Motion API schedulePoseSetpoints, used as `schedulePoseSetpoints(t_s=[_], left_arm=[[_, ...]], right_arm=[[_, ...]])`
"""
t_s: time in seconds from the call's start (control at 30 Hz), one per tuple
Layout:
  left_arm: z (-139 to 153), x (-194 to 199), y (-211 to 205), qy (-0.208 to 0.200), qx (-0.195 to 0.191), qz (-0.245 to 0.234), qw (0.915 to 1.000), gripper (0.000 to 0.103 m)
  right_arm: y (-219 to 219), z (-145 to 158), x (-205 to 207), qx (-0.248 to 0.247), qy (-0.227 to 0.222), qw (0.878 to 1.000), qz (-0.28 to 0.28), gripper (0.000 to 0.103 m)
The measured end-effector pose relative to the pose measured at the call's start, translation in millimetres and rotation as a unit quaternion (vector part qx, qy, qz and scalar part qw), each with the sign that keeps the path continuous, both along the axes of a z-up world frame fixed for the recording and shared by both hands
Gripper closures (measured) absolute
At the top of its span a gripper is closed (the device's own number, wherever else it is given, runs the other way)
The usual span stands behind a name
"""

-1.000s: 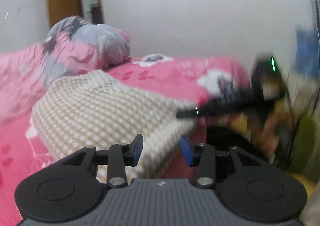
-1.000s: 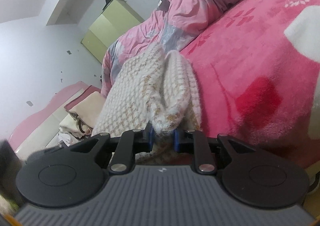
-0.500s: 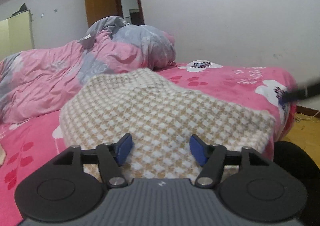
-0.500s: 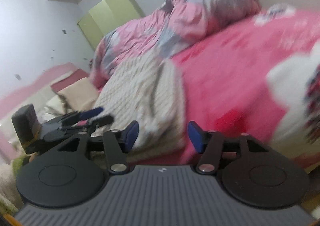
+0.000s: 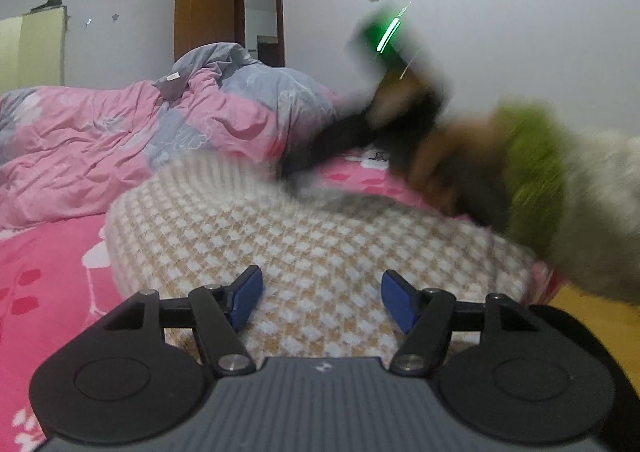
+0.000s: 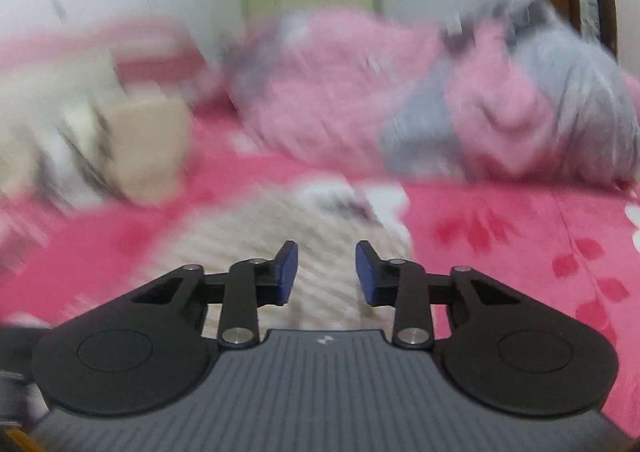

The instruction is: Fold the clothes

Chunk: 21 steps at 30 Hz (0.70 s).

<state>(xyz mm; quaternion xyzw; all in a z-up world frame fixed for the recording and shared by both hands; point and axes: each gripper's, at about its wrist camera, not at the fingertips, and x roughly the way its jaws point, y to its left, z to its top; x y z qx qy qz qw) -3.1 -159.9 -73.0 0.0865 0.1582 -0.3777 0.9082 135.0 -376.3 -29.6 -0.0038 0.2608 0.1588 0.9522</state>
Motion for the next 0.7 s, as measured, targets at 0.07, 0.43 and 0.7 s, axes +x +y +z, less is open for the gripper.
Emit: schedulePoseSetpoints(t_s=[0.07,0.43,0.7], left_arm=[[-0.3,1.7,2.7,0.006,-0.014,-0.006,0.9999,0.037],[-5.8,5.2,14.4,0.015,-0.053,-0.02,0.9983,0.037],[-7.4,6.4,20.0,0.015,-0.069,-0.028,0.9971,0.039]], right_arm=[[-4.9,-28.8,18.5,0.016,0.047,0.999,-0.008,0.08],[32.6,-7.9,40.1,-0.056,0.081,0.995,-0.001,0.08],[64.5,-6.2,63.3,-0.081,0.095,0.992,0.027,0.081]])
